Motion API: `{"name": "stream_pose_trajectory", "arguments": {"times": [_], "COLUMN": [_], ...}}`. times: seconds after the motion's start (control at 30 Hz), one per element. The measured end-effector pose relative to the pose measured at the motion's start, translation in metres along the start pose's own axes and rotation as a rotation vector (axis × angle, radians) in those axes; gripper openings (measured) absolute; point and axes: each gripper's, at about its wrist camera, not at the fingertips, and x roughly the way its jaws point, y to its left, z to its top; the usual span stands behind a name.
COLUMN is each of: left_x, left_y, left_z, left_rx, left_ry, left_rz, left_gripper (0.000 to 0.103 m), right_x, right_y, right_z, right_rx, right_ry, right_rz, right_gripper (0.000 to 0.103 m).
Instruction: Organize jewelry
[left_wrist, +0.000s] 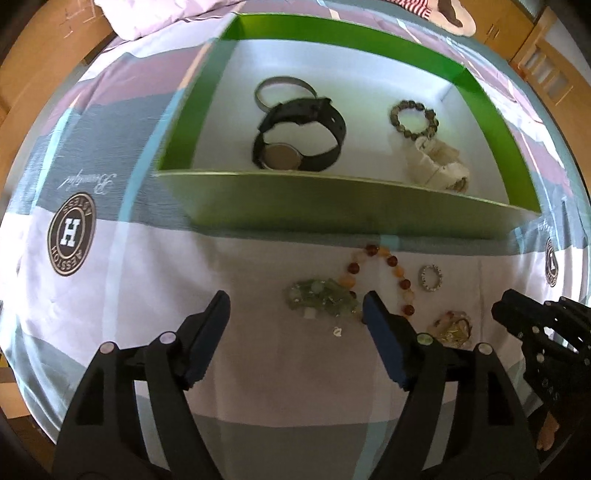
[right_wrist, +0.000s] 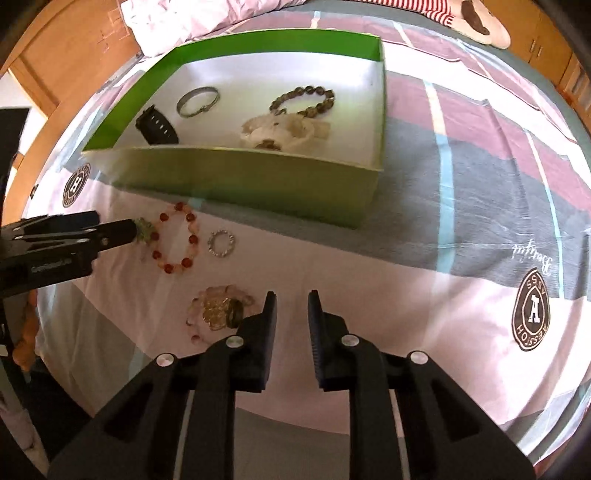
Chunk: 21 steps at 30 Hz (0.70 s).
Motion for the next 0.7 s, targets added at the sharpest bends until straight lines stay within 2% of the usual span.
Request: {"name": "stream_pose_trajectory", "arguments": {"times": [0.03, 0.1, 0.13, 0.17, 0.23, 0.43, 0.5, 0.57, 0.63, 0.7], "left_x": [0.003, 0.01, 0.014, 0.015, 0.011, -0.024, -0.032, -0.033, -0.031, -0.029], "left_y": [-0.002, -0.005, -0.004, -0.001, 0.003, 0.009, 0.01, 0.014, 0.015, 0.015], "left_z": [0.0, 0.001, 0.001, 0.0, -0.001, -0.009, -0.009, -0.008, -0.009, -0.009], "left_rx": [0.002, 0.003, -0.015, -0.033, -0.046, -0.019, -0.012, -0.02, -0.03, -0.034], "left_ry": [0.003, 0.018, 0.039, 0.051, 0.055, 0.028, 0.013, 0.006, 0.009, 0.022], "left_rz": [0.002, 0.004, -0.011, -0.009, -0.005, -0.079, -0.103, -0.076, -0.054, -0.047], "left_gripper": [0.076, 0.058, 0.029, 0.016, 0.009, 0.008, 0.013, 0.032, 0.037, 0.039], "right_x": [0.002, 0.001, 0.0, 0.0, 0.0, -0.002, 0.001, 0.008, 0.016, 0.018], "right_y": [0.002, 0.0, -0.002, -0.004, -0.008, -0.02, -0.018, -0.014, -0.006, 0.005], "right_z": [0.0, -0.002, -0.003, -0.003, -0.004, -0.007, -0.008, -0.01, -0.013, -0.014], "right_rx": [-0.006, -0.011, -0.011, -0.008, 0.001, 0.033, 0.028, 0.012, -0.015, -0.073], "right_ry": [0.004, 0.008, 0.01, 0.012, 0.012, 0.016, 0.029, 0.054, 0.075, 0.056], "right_rz": [0.002, 0.002, 0.001, -0.002, -0.007, -0.016, 0.005, 0.023, 0.024, -0.029], "right_gripper": [0.019, 0.019, 0.019, 0.019, 0.019, 0.019, 0.019, 0.019, 0.019, 0.019]}}
